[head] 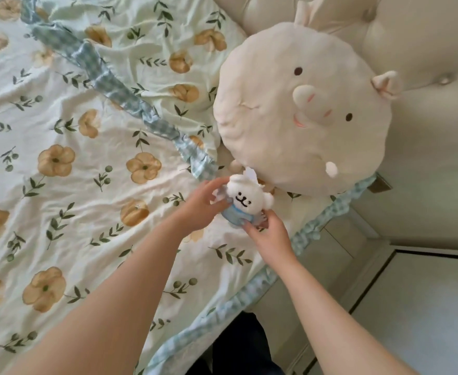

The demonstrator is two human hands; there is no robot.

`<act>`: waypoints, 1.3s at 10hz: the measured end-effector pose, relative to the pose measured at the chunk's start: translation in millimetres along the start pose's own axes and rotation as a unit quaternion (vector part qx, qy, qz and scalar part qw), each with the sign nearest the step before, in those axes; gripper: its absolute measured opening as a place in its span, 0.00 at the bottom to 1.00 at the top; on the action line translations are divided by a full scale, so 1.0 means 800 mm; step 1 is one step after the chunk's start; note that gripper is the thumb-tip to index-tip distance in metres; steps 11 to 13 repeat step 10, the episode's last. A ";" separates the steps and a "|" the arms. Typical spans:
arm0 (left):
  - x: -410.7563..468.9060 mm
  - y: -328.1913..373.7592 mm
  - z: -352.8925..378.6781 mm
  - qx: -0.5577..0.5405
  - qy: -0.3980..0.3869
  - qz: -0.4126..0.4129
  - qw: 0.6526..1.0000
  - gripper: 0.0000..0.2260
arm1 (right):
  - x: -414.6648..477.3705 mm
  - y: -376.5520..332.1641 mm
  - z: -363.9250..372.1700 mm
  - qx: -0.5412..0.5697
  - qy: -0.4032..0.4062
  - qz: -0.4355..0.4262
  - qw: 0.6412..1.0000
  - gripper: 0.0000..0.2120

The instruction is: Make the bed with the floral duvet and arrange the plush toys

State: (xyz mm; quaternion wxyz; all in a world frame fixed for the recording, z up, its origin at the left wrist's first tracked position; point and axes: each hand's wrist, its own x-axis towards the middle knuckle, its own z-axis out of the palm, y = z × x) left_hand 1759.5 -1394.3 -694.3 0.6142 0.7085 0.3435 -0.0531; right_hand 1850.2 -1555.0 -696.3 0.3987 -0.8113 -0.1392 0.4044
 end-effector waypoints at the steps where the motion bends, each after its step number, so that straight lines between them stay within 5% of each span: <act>1: 0.030 0.010 0.020 0.043 0.028 0.039 0.998 0.14 | 0.006 0.012 -0.012 0.008 0.027 0.008 1.000 0.10; 4: 0.065 -0.004 0.069 0.039 0.098 -0.022 0.994 0.22 | 0.068 0.018 -0.019 -0.014 0.091 0.044 0.995 0.05; 6: 0.069 -0.015 0.081 0.053 0.139 -0.054 0.987 0.15 | 0.086 0.027 -0.029 -0.130 0.050 0.076 0.987 0.08; 8: 0.073 -0.019 0.087 0.006 0.194 0.000 0.981 0.11 | 0.082 0.029 -0.021 -0.096 0.067 0.064 0.991 0.08; 13: 0.060 -0.029 0.075 -0.032 0.172 -0.021 0.984 0.19 | 0.071 0.016 -0.027 -0.064 0.047 0.078 0.994 0.13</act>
